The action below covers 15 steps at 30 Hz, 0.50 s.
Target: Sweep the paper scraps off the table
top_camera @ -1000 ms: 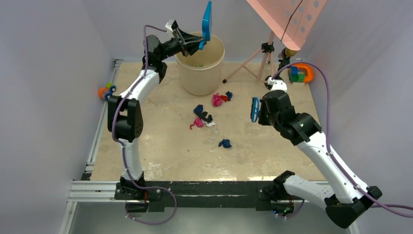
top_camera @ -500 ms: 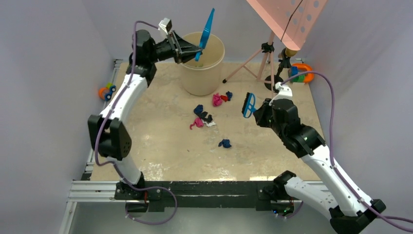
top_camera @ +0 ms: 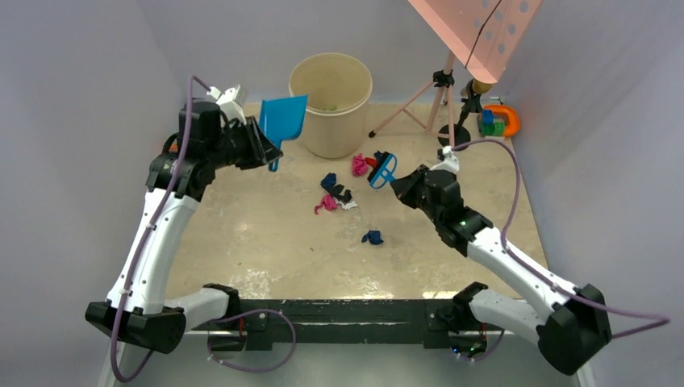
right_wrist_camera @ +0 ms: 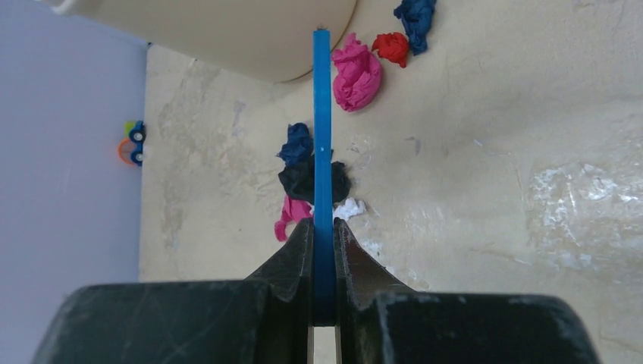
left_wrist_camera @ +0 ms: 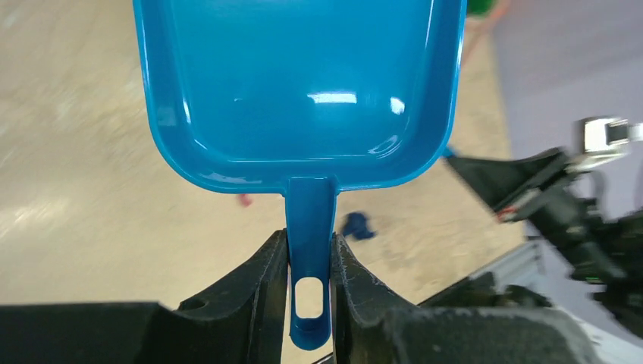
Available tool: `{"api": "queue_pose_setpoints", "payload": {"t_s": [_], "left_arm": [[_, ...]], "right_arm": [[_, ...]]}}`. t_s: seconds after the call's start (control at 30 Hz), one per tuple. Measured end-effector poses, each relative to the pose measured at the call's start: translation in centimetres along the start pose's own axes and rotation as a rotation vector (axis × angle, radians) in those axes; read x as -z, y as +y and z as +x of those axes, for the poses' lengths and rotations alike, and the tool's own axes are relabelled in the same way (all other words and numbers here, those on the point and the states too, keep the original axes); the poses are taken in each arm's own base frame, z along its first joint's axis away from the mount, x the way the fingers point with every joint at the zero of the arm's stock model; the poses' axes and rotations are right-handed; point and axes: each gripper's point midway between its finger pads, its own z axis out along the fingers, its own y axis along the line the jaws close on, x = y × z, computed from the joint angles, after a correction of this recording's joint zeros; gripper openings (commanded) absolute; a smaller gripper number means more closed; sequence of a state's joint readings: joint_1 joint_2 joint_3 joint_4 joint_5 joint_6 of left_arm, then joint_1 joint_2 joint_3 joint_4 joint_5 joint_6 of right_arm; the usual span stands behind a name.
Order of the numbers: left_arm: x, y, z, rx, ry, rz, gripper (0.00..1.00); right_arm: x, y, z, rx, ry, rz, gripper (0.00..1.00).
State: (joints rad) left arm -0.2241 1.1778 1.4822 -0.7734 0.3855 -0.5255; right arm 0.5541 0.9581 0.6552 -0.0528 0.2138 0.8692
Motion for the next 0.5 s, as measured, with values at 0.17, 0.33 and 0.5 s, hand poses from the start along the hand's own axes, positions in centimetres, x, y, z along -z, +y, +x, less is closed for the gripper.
{"api": "queue_pose_setpoints", "payload": {"t_s": [0.17, 0.33, 0.5], "left_arm": [[-0.8, 8.0, 6.0, 0.011, 0.151, -0.302, 0.00], [-0.2, 12.5, 9.8, 0.015, 0.215, -0.475, 0.00], [1.0, 14.4, 10.6, 0.003, 0.210, -0.576, 0.00]], "right_arm": [[-3.6, 0.1, 0.4, -0.037, 0.038, 0.087, 0.00], [-6.1, 0.5, -1.2, -0.083, 0.008, 0.127, 0.00], [-8.4, 0.0, -1.7, -0.165, -0.002, 0.114, 0.00]]}}
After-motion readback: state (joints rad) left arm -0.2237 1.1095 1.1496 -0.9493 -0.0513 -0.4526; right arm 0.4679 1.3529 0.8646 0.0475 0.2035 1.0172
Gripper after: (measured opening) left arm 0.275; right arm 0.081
